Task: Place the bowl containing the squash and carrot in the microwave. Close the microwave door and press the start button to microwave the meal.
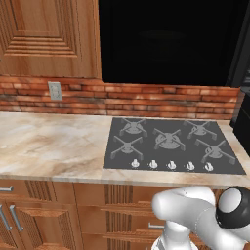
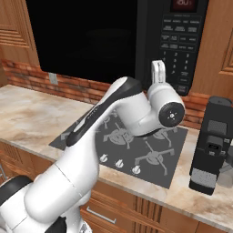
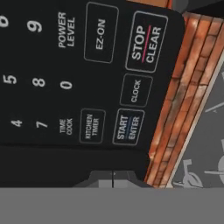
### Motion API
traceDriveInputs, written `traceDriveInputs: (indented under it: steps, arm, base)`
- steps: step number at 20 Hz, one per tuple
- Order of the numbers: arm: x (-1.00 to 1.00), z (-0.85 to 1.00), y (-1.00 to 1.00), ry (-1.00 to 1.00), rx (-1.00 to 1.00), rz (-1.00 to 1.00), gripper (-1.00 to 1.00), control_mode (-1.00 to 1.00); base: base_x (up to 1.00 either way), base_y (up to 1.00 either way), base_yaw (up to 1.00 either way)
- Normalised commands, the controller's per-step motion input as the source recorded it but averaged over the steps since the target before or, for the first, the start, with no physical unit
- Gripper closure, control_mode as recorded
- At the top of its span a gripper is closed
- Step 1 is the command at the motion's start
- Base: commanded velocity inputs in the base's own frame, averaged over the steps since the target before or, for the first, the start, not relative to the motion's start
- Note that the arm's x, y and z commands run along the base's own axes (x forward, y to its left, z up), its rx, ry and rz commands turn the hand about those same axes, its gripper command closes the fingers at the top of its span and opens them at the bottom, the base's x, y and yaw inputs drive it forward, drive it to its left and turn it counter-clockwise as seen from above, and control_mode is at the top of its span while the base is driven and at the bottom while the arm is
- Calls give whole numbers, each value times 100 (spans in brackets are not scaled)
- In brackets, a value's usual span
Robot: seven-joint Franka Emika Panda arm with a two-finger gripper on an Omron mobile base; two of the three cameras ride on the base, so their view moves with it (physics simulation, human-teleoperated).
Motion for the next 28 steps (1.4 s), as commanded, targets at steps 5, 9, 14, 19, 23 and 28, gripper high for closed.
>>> traceDriveInputs:
  steps: [5, 9, 14, 19, 23, 28]
  arm:
    - [24, -12, -13, 0, 1, 0, 100, -100]
    - [27, -14, -8, 0, 0, 0, 100, -100]
    - [31, -9, -12, 0, 0, 0, 100, -100]
    - [33, -6, -16, 0, 1, 0, 100, -100]
    - [34, -9, -12, 0, 0, 0, 100, -100]
    - [46, -20, 0, 0, 0, -6, 100, -100]
  base:
    - [0, 0, 0]
    - [0, 0, 0]
    - [0, 0, 0]
    - [0, 0, 0]
    - [0, 0, 0]
    - [0, 0, 0]
